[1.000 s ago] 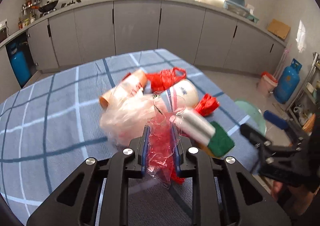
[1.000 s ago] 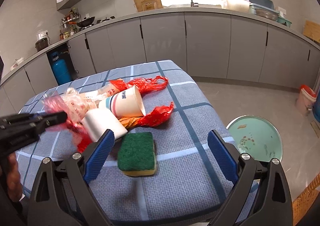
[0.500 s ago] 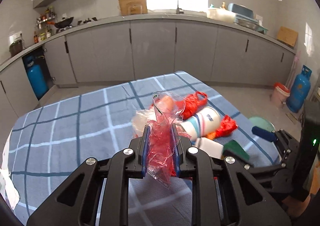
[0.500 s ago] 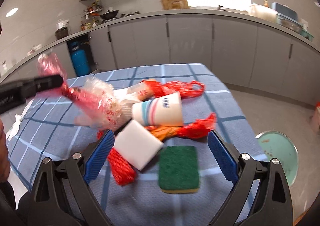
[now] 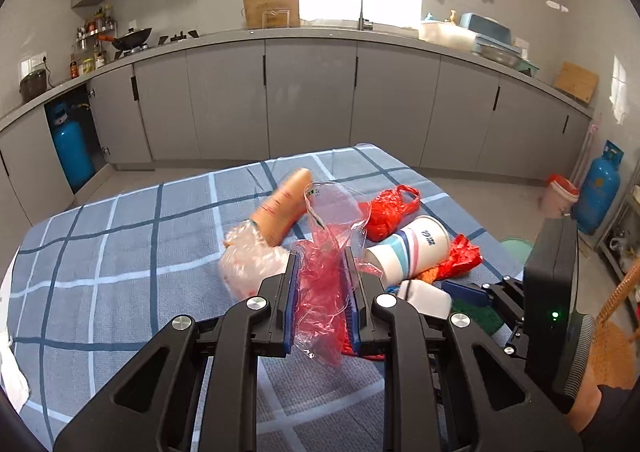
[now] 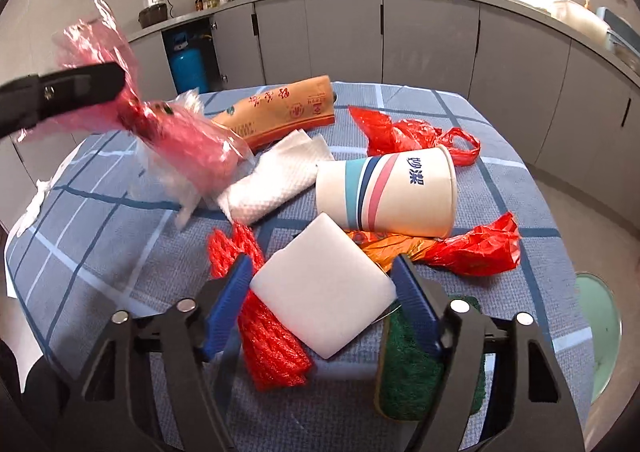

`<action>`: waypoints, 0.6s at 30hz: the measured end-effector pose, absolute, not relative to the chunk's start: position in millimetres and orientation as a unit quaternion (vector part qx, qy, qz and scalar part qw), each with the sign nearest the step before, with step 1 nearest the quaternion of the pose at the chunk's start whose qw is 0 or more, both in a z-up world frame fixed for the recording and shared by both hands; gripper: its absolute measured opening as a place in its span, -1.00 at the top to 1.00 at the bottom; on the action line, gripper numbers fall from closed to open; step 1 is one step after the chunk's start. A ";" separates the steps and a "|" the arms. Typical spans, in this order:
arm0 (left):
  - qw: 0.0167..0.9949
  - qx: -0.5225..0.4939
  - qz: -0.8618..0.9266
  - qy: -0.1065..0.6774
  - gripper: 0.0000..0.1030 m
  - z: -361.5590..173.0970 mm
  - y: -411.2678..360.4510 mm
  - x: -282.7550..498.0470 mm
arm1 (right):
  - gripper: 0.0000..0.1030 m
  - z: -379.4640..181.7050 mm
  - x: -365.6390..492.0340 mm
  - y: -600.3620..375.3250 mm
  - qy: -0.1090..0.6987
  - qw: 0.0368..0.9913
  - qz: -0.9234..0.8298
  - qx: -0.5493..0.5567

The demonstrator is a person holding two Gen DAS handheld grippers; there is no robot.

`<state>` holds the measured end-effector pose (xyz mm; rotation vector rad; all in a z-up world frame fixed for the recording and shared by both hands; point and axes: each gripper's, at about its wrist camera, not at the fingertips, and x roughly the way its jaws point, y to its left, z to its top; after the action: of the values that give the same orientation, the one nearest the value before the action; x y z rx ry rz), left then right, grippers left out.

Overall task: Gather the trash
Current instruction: 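Grasp the white melamine sponge with the right tool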

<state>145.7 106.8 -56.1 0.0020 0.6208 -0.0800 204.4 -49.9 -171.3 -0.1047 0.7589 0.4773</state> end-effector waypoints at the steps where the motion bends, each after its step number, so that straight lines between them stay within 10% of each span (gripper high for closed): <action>1: 0.951 0.002 -0.038 0.306 0.60 -56.9 107.1 145.6 | -0.30 -170.6 204.9 -50.5 0.366 0.900 0.232 -0.046; 18: 0.955 0.018 -0.025 0.294 0.60 -45.2 101.4 139.1 | -0.11 -135.0 187.0 -69.4 0.313 0.920 0.237 -0.008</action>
<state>139.1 101.4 -45.2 0.0375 0.5960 -0.0515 187.0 -69.4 -135.0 -0.0163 0.6430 0.4861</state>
